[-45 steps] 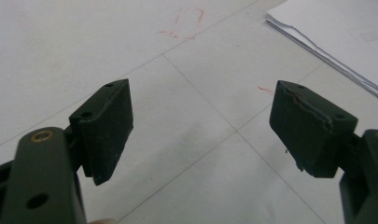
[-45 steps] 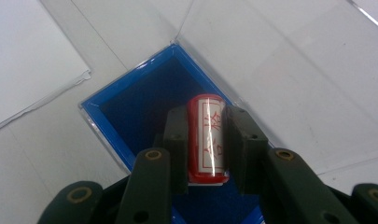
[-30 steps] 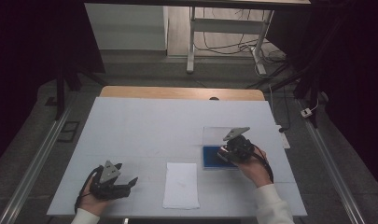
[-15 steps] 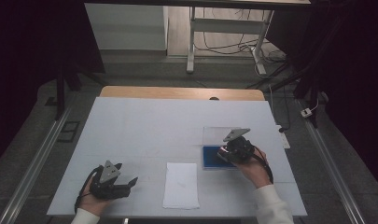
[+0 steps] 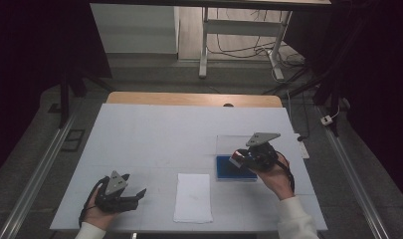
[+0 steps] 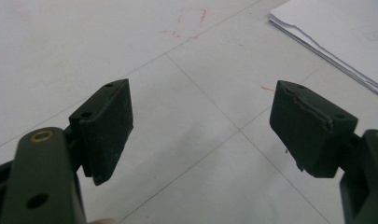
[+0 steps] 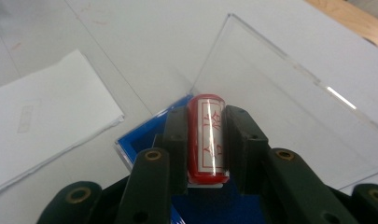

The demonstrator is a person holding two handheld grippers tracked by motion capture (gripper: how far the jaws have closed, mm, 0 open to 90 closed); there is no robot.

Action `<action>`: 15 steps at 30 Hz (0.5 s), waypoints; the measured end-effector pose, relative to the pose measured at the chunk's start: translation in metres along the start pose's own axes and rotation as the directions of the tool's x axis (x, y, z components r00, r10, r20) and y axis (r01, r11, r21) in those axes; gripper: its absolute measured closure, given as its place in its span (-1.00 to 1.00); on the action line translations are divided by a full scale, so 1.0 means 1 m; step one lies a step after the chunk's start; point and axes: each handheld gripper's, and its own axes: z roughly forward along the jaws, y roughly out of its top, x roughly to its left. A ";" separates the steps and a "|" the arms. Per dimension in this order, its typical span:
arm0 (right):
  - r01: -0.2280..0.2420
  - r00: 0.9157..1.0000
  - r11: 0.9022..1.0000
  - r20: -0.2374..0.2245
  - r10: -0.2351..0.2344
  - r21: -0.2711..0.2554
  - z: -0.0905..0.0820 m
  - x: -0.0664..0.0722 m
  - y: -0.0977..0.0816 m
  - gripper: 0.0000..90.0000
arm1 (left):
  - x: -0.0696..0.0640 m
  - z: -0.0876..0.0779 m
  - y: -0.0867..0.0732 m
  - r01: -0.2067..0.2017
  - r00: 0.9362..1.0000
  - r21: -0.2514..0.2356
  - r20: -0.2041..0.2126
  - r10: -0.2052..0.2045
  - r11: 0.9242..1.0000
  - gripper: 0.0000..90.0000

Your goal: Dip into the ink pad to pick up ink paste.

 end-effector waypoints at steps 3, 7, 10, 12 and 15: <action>0.002 1.000 1.000 0.000 -0.002 -0.004 -0.002 0.002 0.002 0.56 | 0.000 0.000 0.000 0.002 1.000 -0.001 -0.003 -0.002 1.000 -0.52; 0.003 1.000 1.000 0.002 -0.003 -0.017 -0.004 0.004 0.004 0.56 | 0.000 0.001 0.000 -0.001 1.000 0.005 -0.005 0.001 1.000 -0.52; 0.020 1.000 0.999 0.006 -0.020 -0.032 -0.007 0.006 0.006 0.56 | 0.000 0.001 0.000 -0.002 1.000 0.005 -0.003 0.002 1.000 -0.52; 0.018 1.000 0.999 0.000 -0.018 -0.039 -0.008 0.008 0.008 0.56 | -0.001 0.001 0.000 -0.002 1.000 0.003 -0.003 0.002 1.000 -0.51; 0.027 1.000 0.999 -0.009 -0.027 -0.045 -0.008 0.012 0.010 0.56 | -0.001 0.000 0.000 -0.002 1.000 0.001 -0.003 0.002 1.000 -0.52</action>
